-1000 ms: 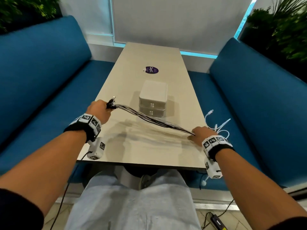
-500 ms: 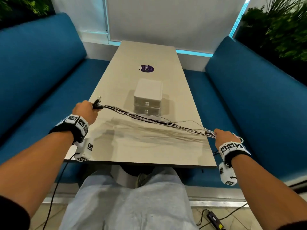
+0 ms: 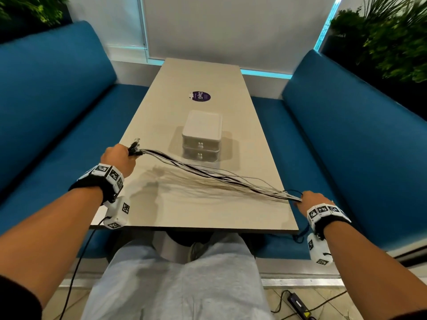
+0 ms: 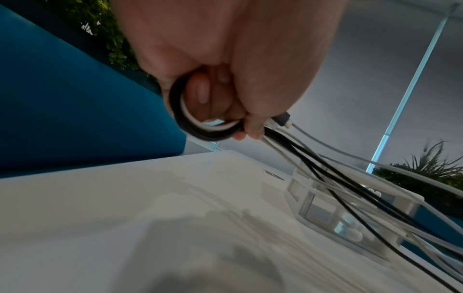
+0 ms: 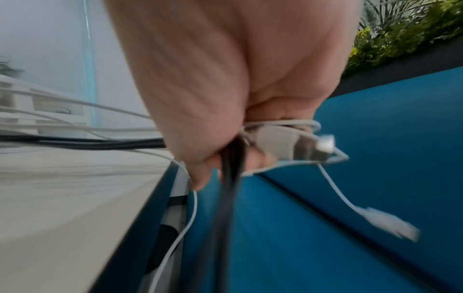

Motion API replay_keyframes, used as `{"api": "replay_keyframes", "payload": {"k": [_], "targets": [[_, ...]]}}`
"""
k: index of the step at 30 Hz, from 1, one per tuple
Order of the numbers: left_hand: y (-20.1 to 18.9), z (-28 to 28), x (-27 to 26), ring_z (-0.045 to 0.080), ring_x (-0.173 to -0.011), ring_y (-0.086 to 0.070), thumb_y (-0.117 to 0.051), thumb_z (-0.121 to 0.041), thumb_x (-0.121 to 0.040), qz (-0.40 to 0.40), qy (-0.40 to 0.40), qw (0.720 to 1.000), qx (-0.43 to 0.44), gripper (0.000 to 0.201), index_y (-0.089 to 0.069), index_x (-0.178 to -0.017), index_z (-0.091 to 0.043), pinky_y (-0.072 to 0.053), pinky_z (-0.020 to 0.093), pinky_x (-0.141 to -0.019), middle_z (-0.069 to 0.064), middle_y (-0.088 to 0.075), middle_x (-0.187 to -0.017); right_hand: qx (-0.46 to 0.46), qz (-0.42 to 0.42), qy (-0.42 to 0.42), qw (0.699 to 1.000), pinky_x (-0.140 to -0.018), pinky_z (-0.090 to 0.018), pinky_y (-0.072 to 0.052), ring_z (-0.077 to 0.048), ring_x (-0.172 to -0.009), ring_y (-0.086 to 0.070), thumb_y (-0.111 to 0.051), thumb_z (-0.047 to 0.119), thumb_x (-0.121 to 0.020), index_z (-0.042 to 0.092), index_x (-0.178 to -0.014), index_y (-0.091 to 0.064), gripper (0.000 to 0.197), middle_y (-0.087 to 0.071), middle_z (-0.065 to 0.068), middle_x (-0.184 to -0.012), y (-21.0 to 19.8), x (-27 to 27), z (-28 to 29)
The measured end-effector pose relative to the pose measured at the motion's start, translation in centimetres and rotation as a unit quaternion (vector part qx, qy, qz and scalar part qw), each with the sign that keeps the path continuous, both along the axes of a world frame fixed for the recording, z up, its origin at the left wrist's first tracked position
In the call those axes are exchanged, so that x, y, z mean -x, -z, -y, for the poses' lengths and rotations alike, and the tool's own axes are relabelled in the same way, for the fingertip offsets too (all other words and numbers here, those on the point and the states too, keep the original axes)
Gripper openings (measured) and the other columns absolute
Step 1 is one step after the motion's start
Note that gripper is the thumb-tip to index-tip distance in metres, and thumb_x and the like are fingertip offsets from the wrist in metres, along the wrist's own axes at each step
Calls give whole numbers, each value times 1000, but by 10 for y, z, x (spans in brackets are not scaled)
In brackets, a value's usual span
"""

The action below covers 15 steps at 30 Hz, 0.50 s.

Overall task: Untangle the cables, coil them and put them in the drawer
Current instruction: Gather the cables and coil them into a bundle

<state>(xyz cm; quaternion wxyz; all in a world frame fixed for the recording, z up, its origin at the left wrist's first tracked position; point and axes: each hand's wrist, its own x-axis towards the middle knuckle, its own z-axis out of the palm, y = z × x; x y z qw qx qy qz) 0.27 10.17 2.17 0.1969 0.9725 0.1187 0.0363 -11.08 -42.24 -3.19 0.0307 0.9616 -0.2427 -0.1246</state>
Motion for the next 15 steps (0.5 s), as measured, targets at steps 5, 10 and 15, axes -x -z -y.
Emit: {"api": "replay_keyframes", "payload": {"k": [5,10,15], "targets": [[3,-6,2,35,-61,-54,-62,-33,-94,-9,-2,1000,-4,35,-60,-76,-3,-42,34,-55,16,-55,-68,17,61,-17,998,-71,-35,-45,-27,-76,-57,-58,34,-87,18,-94,-42,23,-53,-3,-82,-3,7,-2],[-1,3,4,31,-58,-54,-61,-41,-94,-16,37,999,17,39,-64,-79,-4,-36,29,-49,15,-56,-68,11,-4,-36,999,-99,-45,-40,-31,-112,-54,-62,30,-83,20,-121,-43,44,-56,-8,-119,2,4,-1],[-6,16,4,28,-53,-51,-60,-40,-95,-20,75,996,30,37,-61,-78,-7,-33,28,-47,12,-56,-65,-147,2,-8,989,-106,-50,-39,-35,-129,-42,-68,44,-73,22,-150,-21,93,-38,-13,-144,1,-1,7]]}}
